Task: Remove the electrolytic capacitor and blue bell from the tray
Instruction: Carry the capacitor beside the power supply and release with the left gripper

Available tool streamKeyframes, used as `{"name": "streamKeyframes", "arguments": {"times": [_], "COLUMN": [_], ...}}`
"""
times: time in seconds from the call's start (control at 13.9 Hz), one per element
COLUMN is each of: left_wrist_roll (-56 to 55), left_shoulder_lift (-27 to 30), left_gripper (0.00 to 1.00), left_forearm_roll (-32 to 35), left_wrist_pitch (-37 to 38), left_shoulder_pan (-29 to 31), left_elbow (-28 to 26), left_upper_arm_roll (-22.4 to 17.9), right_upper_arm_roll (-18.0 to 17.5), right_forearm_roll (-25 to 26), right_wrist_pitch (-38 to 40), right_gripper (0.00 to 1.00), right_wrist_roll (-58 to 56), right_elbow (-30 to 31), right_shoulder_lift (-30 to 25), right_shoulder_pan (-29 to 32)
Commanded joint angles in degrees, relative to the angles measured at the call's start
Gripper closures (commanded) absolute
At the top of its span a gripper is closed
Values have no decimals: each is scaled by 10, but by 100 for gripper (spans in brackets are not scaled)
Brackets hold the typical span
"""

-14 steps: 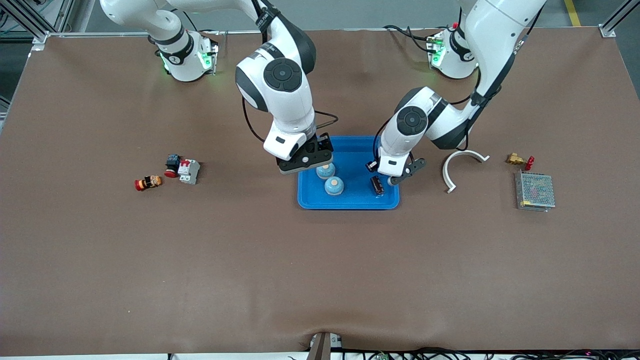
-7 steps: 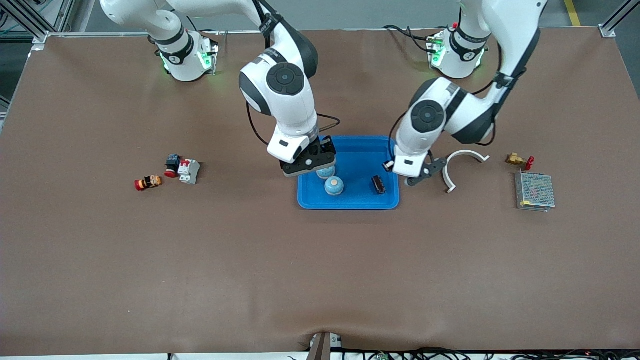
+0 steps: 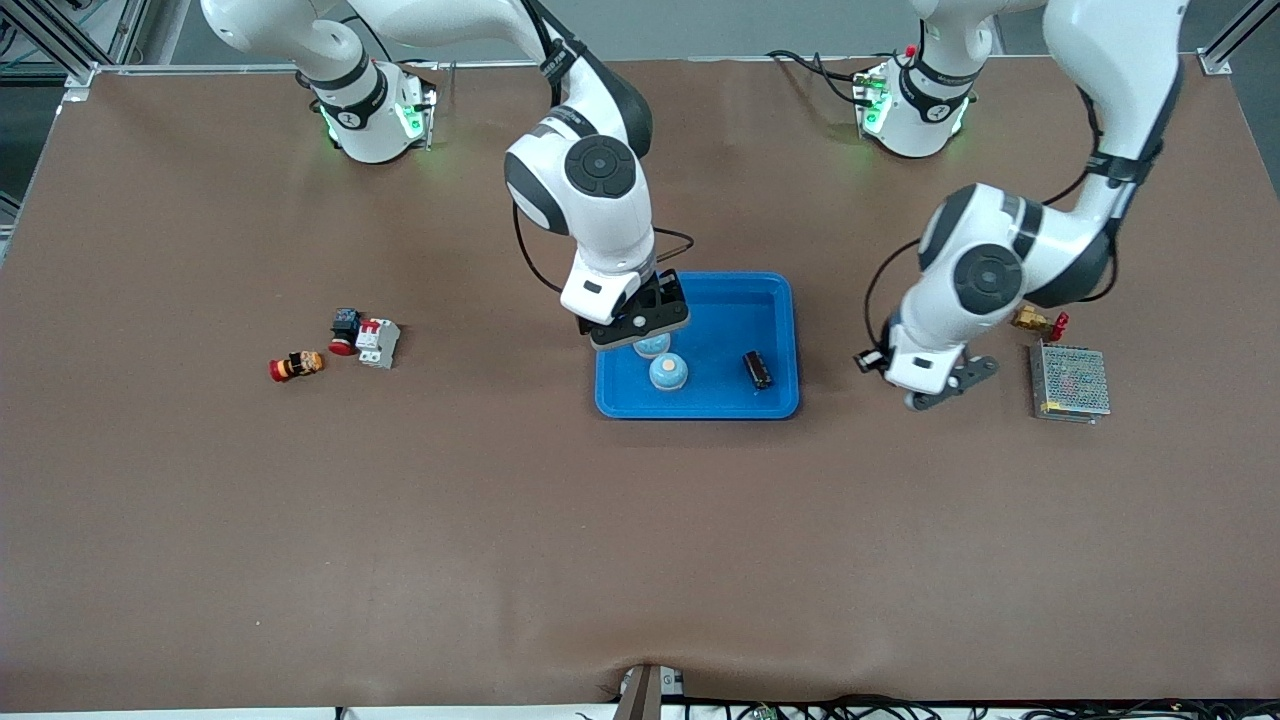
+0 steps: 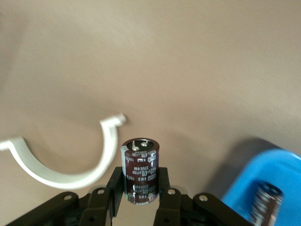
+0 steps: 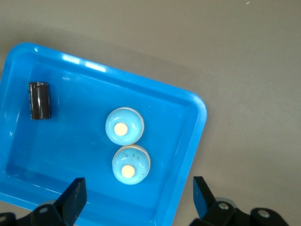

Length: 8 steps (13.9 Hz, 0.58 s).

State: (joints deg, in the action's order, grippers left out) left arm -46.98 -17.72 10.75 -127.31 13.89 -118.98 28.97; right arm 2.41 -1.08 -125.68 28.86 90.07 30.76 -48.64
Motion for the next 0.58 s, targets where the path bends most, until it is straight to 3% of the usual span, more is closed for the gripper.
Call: {"name": "streamKeyframes", "arguments": {"times": [0.0,0.36,0.5], "left_wrist_roll": [62,109,109], "left_shoulder_lift": [-2,-34,-55], "left_gripper": [100,100,100], "left_forearm_roll": [14,20,92], "left_wrist_pitch": [9,-46,-77], "left_shoulder_pan": [65,136,172], "left_elbow": [2,-25,-39], "left_upper_arm_roll": [6,5,5], "right_upper_arm_roll": [7,6,6], "right_forearm_roll": [11,19,19], "right_wrist_pitch": [-13,-88,-108], "right_gripper": [0,0,0], "right_wrist_roll": [5,8,8], "right_elbow": [5,55,67], "right_shoulder_lift": [12,16,20], "right_shoulder_pan": [-17,-26,-29]}}
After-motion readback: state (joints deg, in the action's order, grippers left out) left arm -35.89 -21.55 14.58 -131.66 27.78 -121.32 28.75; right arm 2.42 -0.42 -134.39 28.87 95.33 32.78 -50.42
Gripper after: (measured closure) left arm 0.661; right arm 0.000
